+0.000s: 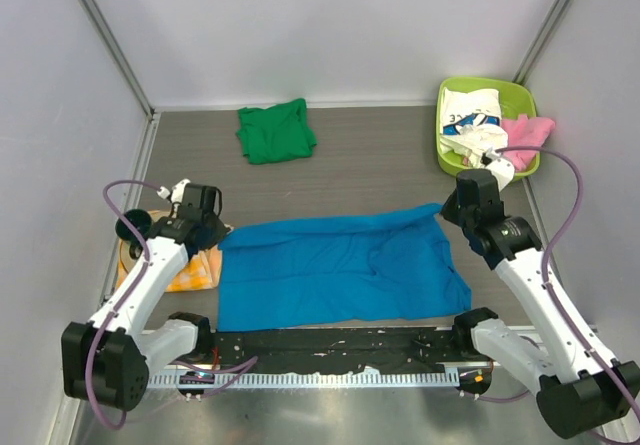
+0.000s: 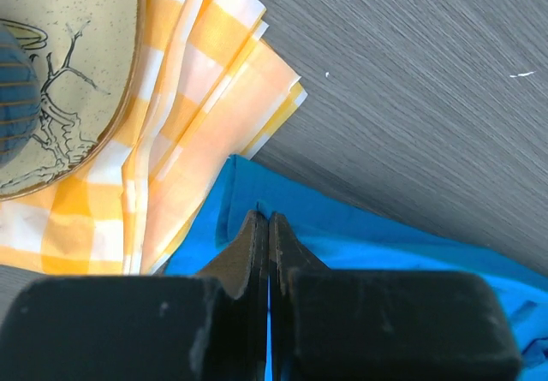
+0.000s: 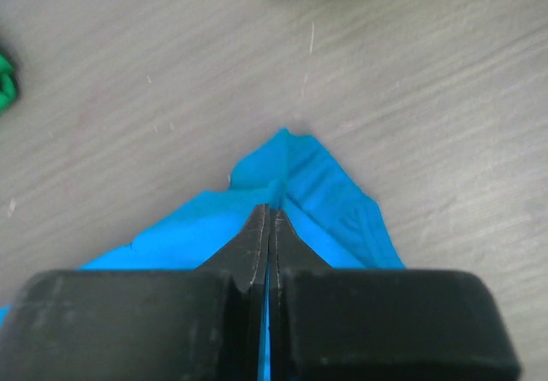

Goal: Fold and stack the t-shirts
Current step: Fold the tshirt

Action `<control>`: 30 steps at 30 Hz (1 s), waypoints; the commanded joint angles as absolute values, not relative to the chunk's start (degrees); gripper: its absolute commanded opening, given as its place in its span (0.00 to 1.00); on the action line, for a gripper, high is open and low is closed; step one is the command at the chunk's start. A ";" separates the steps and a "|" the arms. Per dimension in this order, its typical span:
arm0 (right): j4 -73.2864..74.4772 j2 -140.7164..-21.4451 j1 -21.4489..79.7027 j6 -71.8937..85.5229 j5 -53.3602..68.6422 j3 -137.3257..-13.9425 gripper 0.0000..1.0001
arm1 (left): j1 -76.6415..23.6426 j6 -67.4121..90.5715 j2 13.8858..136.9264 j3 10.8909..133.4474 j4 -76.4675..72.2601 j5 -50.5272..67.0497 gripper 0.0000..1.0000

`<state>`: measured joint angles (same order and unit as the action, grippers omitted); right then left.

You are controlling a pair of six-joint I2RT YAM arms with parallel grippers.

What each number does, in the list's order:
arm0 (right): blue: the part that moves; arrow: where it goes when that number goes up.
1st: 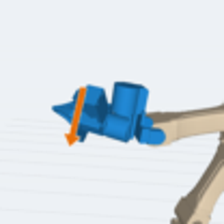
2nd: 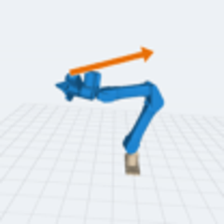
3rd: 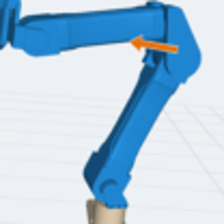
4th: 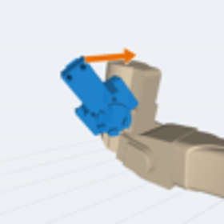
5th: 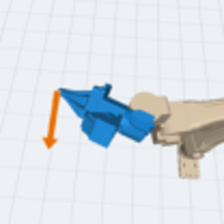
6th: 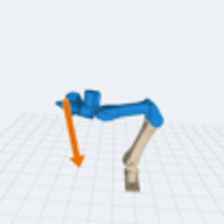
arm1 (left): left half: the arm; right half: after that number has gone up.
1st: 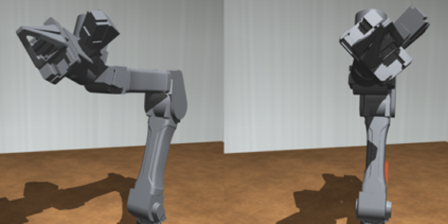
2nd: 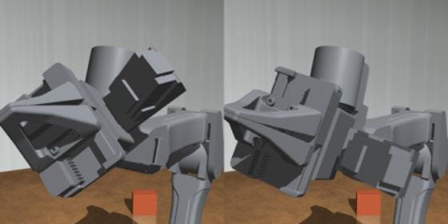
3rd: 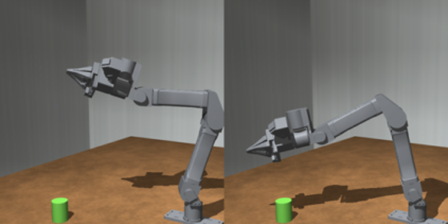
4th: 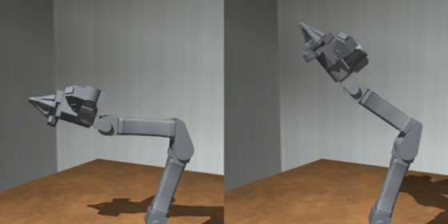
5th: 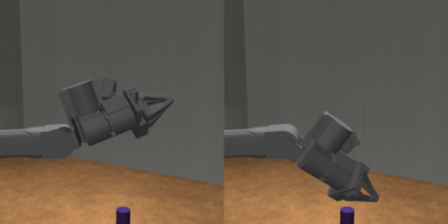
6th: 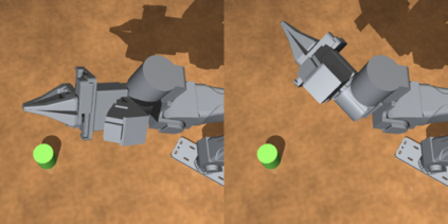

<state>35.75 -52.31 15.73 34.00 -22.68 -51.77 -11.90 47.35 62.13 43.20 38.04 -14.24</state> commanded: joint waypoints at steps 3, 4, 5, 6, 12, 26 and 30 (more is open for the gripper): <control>46.31 -45.89 23.10 38.93 -24.42 -48.96 0.01 | -12.22 48.25 56.17 40.44 39.82 -14.77 0.00; 48.67 -44.75 25.81 41.28 -25.04 -48.96 0.01 | -12.22 48.51 55.73 39.99 39.81 -14.24 0.00; 49.65 -44.30 27.32 42.18 -25.48 -48.69 0.01 | -12.39 48.95 55.29 39.56 39.81 -13.89 0.00; 50.88 -44.04 28.29 43.41 -26.18 -48.69 0.01 | -12.65 49.65 54.76 38.51 39.73 -13.63 0.00; 57.30 -41.75 35.06 51.32 -28.13 -47.37 0.01 | -14.24 52.73 51.60 35.34 41.13 -15.47 0.00; 70.39 -36.74 38.58 57.39 -26.90 -46.93 0.01 | -14.41 55.11 48.95 30.85 39.73 -18.37 0.00; 70.23 -36.39 38.58 56.43 -22.96 -44.74 0.01 | -14.50 54.84 50.62 31.29 38.06 -17.93 0.00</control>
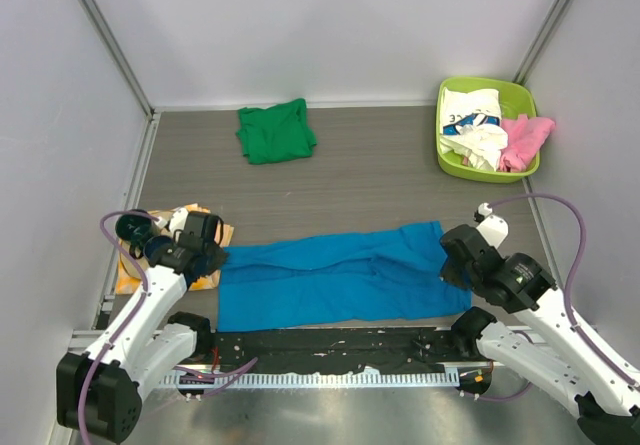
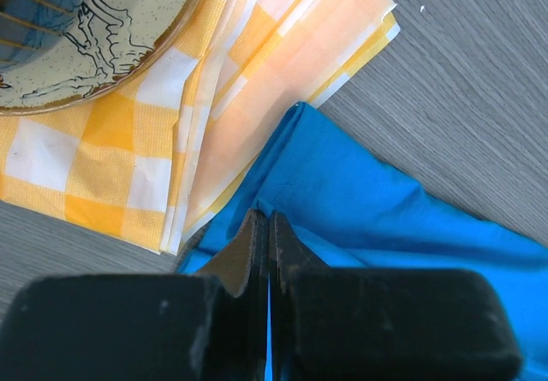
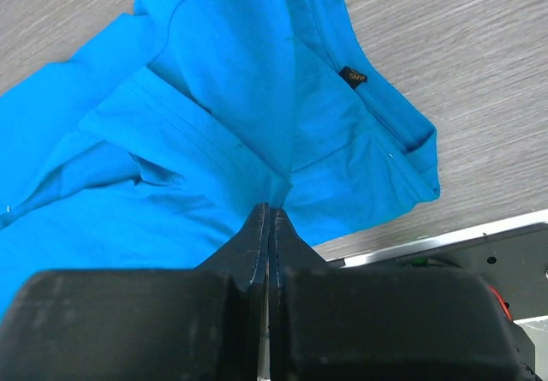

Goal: Fold and stack the t-shirts
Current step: Fold the tshirt

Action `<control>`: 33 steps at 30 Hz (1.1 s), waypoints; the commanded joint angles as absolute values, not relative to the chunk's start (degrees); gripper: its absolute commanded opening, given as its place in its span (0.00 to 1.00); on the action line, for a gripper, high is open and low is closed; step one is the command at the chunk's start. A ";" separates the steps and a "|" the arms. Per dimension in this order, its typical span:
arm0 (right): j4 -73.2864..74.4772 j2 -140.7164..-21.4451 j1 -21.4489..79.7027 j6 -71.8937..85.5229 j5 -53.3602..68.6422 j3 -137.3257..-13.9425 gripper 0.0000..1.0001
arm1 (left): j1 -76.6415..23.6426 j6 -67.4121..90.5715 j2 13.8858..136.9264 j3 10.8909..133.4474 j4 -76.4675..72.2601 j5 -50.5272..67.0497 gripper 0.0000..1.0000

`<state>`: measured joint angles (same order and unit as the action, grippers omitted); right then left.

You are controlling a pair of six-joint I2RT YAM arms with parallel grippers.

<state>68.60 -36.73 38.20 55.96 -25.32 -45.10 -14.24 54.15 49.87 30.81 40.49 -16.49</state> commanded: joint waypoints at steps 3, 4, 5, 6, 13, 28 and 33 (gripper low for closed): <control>67.95 -35.42 38.58 56.25 -20.13 -42.19 0.01 | -14.41 54.58 51.41 31.20 37.00 -17.05 0.00; 67.33 -35.33 38.58 56.08 -18.13 -40.97 0.01 | -14.41 54.49 51.94 31.11 36.39 -16.88 0.00; 66.72 -35.33 38.58 55.81 -17.32 -40.44 0.01 | -14.41 54.41 52.38 31.03 36.04 -16.61 0.00; 66.19 -35.51 38.67 55.55 -16.18 -40.26 0.01 | -14.41 54.32 52.56 31.03 35.86 -16.44 0.00; 66.36 -38.32 39.20 54.76 -15.55 -42.70 0.33 | -14.41 53.96 53.96 31.55 34.80 -15.73 0.18; 39.92 -63.51 39.29 44.22 -18.80 -48.08 0.67 | -14.41 50.19 55.26 43.23 34.72 -11.07 1.00; 32.71 -70.13 39.20 42.10 -20.83 -47.73 0.55 | -14.41 48.43 61.34 45.70 32.70 -9.76 1.00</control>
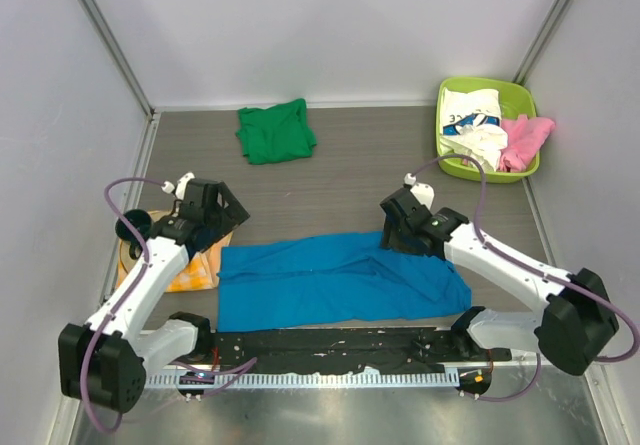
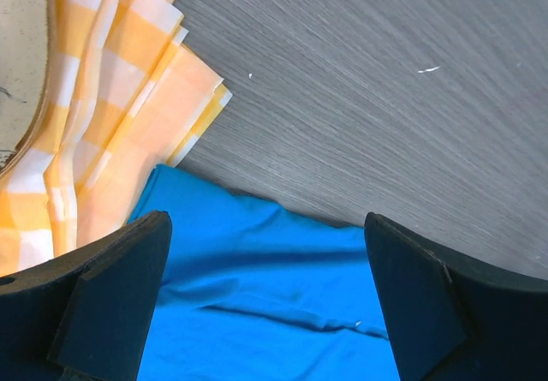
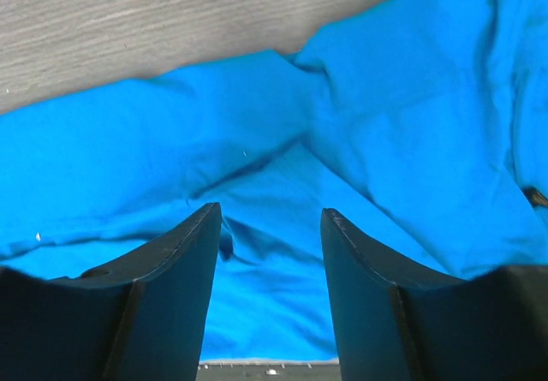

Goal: Fold and stack the t-shirts
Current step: Fold the tshirt

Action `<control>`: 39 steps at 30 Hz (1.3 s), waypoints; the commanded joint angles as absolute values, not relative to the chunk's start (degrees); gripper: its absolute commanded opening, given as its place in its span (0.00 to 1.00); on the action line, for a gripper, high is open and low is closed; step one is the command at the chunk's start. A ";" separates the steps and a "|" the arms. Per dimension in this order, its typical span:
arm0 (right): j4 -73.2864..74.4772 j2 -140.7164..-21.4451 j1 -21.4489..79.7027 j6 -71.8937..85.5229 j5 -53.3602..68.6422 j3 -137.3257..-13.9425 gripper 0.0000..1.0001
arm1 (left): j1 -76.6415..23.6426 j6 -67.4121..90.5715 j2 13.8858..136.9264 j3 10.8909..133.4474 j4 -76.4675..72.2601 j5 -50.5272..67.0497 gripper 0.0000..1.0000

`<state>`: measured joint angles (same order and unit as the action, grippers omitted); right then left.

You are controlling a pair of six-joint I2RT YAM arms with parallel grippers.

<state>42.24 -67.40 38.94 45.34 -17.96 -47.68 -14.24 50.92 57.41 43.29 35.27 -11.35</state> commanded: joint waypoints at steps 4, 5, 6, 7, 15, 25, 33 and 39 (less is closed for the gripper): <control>30.33 -72.42 39.02 42.27 -20.04 -45.97 0.50 | -14.41 48.78 63.98 45.62 31.38 -9.32 0.99; 30.06 -72.60 38.94 42.19 -19.69 -45.62 0.50 | -14.41 48.95 64.42 45.35 30.68 -9.32 0.99; 29.71 -72.86 38.94 42.19 -19.51 -45.27 0.50 | -14.41 49.13 64.51 45.00 30.33 -9.14 0.99; 29.53 -73.04 38.76 42.27 -19.51 -44.57 0.50 | -14.41 49.30 64.69 44.74 29.97 -8.88 0.99; 27.86 -74.88 37.27 41.22 -19.51 -41.66 0.50 | -14.41 49.48 66.97 44.12 29.00 -8.26 0.99; 25.84 -76.55 34.37 39.55 -19.07 -39.90 0.37 | -14.41 49.39 66.62 43.95 29.09 -8.53 0.99; 25.84 -75.15 34.45 40.34 -18.19 -38.41 0.01 | -14.41 49.39 65.74 43.33 29.36 -9.14 0.99; 29.61 -70.76 34.80 40.61 -18.37 -39.37 0.01 | -14.41 49.75 64.78 42.54 29.36 -9.14 0.98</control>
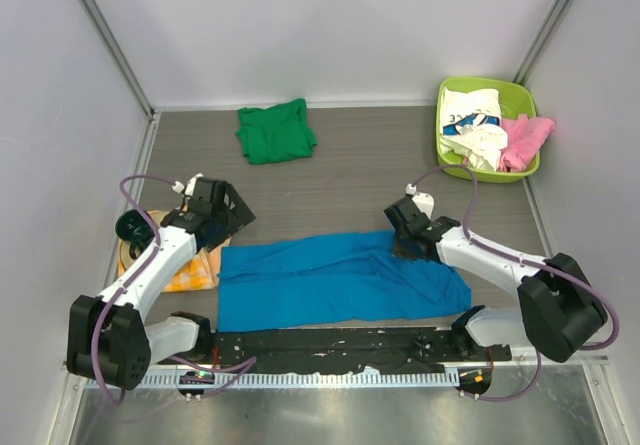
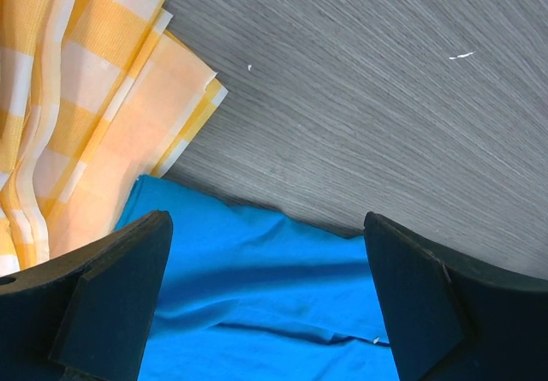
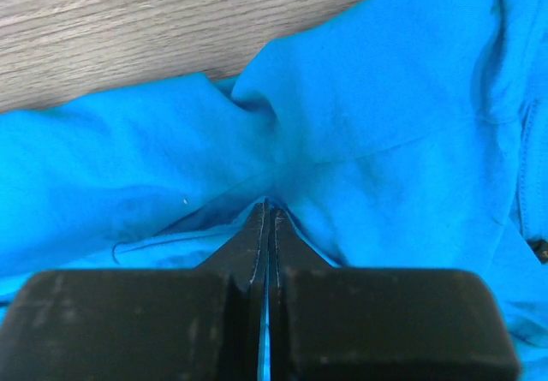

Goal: Fold and stack the t-shirts
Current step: Fold the tshirt

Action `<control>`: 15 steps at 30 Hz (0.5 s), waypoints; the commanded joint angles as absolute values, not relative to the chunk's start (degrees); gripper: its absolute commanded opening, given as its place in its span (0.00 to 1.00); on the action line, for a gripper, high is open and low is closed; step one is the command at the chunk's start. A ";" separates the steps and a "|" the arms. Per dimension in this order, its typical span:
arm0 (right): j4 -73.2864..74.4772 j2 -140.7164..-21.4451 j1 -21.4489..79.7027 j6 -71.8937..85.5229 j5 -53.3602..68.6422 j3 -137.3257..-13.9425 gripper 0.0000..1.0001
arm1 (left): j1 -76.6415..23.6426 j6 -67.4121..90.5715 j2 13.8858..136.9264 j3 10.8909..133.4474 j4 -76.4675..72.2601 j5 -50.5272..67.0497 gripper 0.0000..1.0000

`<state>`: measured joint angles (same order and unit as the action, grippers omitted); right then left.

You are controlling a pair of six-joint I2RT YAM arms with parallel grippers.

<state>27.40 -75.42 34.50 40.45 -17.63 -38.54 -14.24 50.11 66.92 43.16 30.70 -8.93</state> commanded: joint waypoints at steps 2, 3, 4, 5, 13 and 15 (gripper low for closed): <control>31.89 -67.60 36.12 40.52 -18.54 -40.07 0.01 | -14.41 49.92 64.51 42.28 29.44 -9.14 0.98; 32.51 -66.54 36.65 40.26 -17.67 -40.69 0.01 | -14.50 50.01 64.34 42.19 29.36 -9.05 0.98; 33.22 -65.58 37.00 39.73 -16.97 -41.30 0.01 | -14.41 50.18 64.34 42.10 29.27 -8.88 0.98; 35.31 -65.39 37.96 39.55 -16.35 -41.92 0.01 | -14.41 50.36 64.16 41.93 29.35 -8.79 0.98; 42.63 -65.22 47.19 38.58 -8.72 -44.39 0.01 | -14.76 51.15 61.09 41.31 29.35 -8.61 0.98; 43.24 -64.60 50.16 39.46 -6.52 -43.42 0.01 | -14.85 51.33 60.47 40.96 29.53 -8.70 0.98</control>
